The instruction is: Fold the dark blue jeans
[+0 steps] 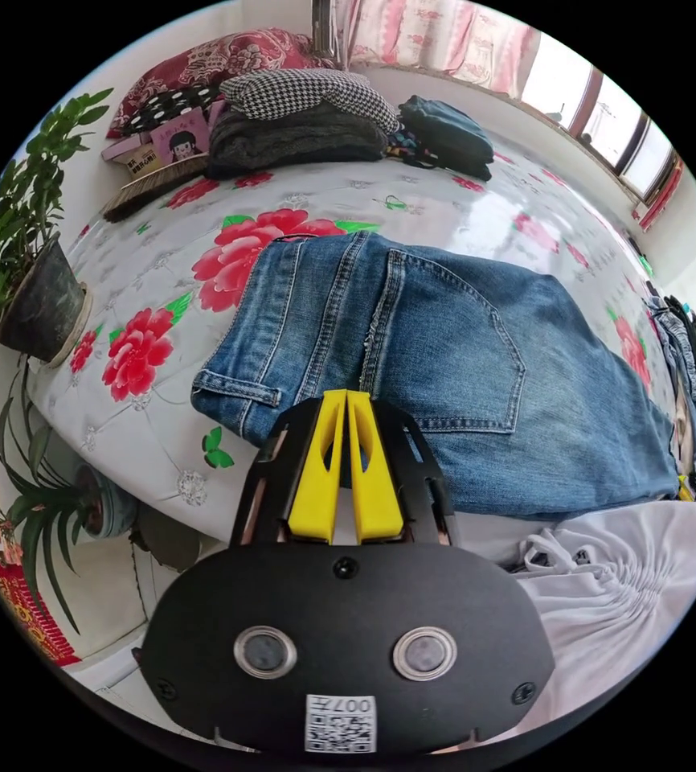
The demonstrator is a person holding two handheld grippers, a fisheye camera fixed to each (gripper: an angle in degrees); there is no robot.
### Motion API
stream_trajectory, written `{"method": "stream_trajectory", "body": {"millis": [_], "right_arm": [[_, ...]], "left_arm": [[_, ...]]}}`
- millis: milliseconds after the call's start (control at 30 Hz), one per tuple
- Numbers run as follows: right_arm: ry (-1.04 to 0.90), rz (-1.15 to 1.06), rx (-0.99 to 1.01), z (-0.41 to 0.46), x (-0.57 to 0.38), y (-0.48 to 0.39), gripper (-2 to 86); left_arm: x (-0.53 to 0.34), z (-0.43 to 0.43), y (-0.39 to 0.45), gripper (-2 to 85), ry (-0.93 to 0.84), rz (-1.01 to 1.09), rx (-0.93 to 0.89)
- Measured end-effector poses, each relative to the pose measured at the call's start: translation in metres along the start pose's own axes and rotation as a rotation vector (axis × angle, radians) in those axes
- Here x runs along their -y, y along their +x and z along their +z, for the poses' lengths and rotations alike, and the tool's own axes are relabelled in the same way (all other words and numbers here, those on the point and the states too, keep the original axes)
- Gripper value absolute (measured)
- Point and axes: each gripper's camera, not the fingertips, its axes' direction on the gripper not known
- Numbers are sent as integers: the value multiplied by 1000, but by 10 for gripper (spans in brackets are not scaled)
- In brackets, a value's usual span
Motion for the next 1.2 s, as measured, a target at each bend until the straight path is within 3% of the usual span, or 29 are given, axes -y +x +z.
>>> {"method": "stream_trajectory", "body": {"millis": [167,267,333,367,500,600,700,867,1200], "right_arm": [[211,-307,20,-79,13,-95,15],[131,-229,-30,-49,41,-77,10],[-131,15,-17,8,71,-32,10],[-165,47,4,15,73,-25,11],[-40,36,145,-8,69,-32,21],[-8,21,99,-16,71,-48,27],[-92,17,151,3,85,-59,27],[-145,26,62,17,99,-92,10],[118,-428,105,-105,127,-273,-2]], "left_arm": [[-12,9,-9,-10,48,-61,-37],[-15,13,-15,-10,57,-118,-68],[-15,15,-16,-10,53,-120,-73],[-14,16,-16,-10,44,-114,-72],[-13,20,-16,-10,30,-121,-67],[-14,25,-16,-10,34,-136,-66],[-17,28,-18,-10,44,-152,-76],[-17,35,-21,-10,40,-158,-88],[-16,47,-25,-10,43,-156,-99]]}}
